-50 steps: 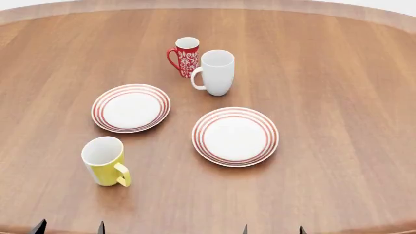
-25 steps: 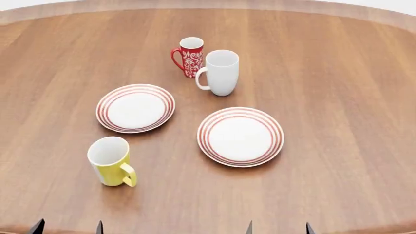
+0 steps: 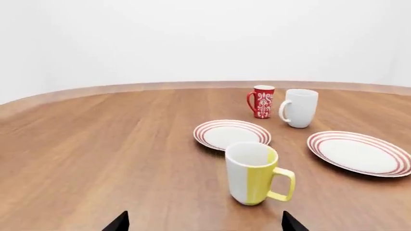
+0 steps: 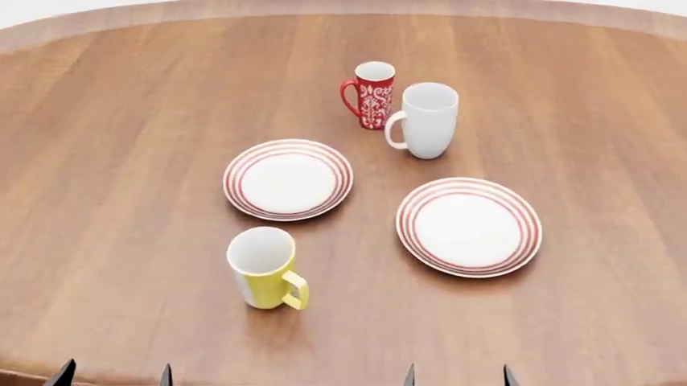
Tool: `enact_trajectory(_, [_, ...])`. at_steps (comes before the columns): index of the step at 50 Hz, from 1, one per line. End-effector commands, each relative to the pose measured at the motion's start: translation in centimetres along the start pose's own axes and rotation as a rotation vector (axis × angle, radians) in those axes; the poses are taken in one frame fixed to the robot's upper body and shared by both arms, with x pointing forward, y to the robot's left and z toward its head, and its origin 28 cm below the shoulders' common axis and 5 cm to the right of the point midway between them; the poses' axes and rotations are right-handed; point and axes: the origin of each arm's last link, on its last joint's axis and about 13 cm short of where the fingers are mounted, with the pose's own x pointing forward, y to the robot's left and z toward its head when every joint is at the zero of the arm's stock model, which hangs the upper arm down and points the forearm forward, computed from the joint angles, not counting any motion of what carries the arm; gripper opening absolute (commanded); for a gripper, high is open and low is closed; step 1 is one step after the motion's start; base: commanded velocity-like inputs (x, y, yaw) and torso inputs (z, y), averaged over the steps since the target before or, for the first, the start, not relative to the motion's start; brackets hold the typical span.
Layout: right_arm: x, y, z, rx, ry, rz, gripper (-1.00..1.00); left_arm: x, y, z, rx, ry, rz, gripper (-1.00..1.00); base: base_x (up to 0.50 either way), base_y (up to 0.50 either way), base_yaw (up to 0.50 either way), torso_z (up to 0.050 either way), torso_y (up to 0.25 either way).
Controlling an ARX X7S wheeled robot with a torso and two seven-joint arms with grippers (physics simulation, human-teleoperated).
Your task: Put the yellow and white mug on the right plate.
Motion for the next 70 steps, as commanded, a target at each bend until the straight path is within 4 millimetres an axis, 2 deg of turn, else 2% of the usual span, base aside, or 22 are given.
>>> enact_trajectory(1, [0.0,0.05,-0.03,-0.002,0.0,0.0,1.0,-0.02,0.0,0.0,0.001,-0.002,-0.006,1.0,0.0,0.5,0.0,0.0,0.0])
enact_trajectory(7, [0.05,0.02,-0.02,0.001,0.001,-0.006,1.0,-0.01,-0.01,-0.06,0.004,-0.001,-0.01,1.0,0.0,0.5,0.0,0.0,0.0])
enact_trajectory(35, [0.01,0.17,-0.03,-0.035,-0.004,0.007,1.0,-0.13,-0.06,-0.04,0.011,-0.001,-0.017,1.0,0.02,0.0,0.0,0.0,0.0])
enact_trajectory(70, [-0.21,0.18,0.14,-0.033,-0.027,0.027,1.0,-0.06,-0.01,-0.16,0.015,0.001,-0.015,1.0,0.48,0.0,0.0,0.0,0.0])
